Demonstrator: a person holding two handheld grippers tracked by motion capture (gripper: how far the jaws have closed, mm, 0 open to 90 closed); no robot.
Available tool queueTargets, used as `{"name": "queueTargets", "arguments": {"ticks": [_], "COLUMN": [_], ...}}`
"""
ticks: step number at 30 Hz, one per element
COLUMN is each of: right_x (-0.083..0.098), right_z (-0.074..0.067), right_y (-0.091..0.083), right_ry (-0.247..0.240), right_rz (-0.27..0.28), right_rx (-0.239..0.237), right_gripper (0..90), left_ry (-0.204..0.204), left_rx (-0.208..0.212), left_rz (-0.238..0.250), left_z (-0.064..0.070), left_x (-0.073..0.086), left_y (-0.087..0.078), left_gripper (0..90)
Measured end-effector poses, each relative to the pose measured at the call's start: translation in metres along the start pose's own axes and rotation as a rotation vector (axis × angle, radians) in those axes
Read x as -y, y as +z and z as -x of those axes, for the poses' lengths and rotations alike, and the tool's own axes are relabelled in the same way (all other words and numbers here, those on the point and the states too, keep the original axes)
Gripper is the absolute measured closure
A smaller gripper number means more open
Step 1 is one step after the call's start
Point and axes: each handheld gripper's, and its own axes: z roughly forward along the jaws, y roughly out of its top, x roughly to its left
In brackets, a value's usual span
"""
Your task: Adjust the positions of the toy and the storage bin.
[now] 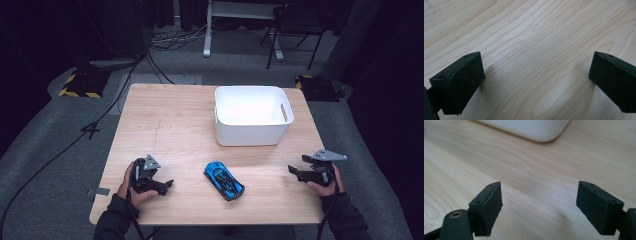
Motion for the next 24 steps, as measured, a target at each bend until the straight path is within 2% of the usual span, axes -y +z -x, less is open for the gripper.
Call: {"name": "queueTargets", "arguments": {"ticks": [3, 8, 11, 15, 18, 22, 24], "right_x": [-0.015, -0.045, -0.061, -0.077, -0.086, -0.096, -0.11], "right_z": [0.001, 0.009, 0.012, 0.019, 0.02, 0.023, 0.027], "right_y": [-0.008, -0.023, -0.026, -0.027, -0.026, -0.027, -0.03], "right_ry": [-0.008, 0.009, -0.008, -0.018, -0.042, -0.037, -0.03], "right_rz": [0.038, 0.126, 0.146, 0.16, 0.174, 0.2, 0.227], "right_rx": [0.034, 0.037, 0.064, 0.052, 0.064, 0.069, 0.082], "right_gripper": [22.6, 23.0, 23.0, 24.4, 25.8, 26.0, 27.9], "left_ry": [0.0, 0.0, -0.001, 0.0, 0.0, 0.0, 0.0], "left_rx": [0.001, 0.0, -0.001, 0.0, 0.001, 0.0, 0.001], "left_rz": [0.0, 0.0, 0.002, 0.0, 0.0, 0.0, 0.0], "left_z": [0.0, 0.0, 0.0, 0.0, 0.0, 0.0, 0.0], "left_x": [0.0, 0.0, 0.0, 0.0, 0.0, 0.0, 0.0], "left_y": [0.0, 0.0, 0.0, 0.0, 0.0, 0.0, 0.0], "left_gripper": [0.3, 0.3, 0.3, 0.3, 0.3, 0.3, 0.3]}}
